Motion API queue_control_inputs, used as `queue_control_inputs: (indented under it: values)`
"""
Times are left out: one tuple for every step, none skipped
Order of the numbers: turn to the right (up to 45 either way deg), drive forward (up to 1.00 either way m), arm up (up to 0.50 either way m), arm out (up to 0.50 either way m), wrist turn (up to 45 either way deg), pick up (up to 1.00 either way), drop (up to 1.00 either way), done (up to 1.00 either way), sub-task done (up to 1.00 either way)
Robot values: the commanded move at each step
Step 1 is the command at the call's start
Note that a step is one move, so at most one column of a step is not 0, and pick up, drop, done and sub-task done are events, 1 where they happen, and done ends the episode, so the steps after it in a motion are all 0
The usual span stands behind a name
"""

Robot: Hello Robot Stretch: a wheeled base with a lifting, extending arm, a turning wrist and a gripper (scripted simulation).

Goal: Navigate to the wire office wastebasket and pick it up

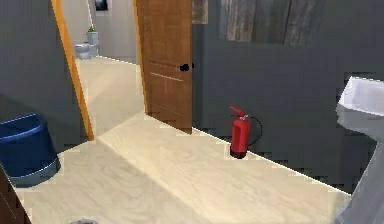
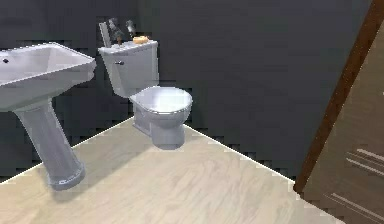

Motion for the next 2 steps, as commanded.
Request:
queue_control_inputs:
  values:
    - [-45.0,0.0,0.0,0.0,0.0,0.0,0.0,0.0,0.0]
    - [-45.0,0.0,0.0,0.0,0.0,0.0,0.0,0.0,0.0]
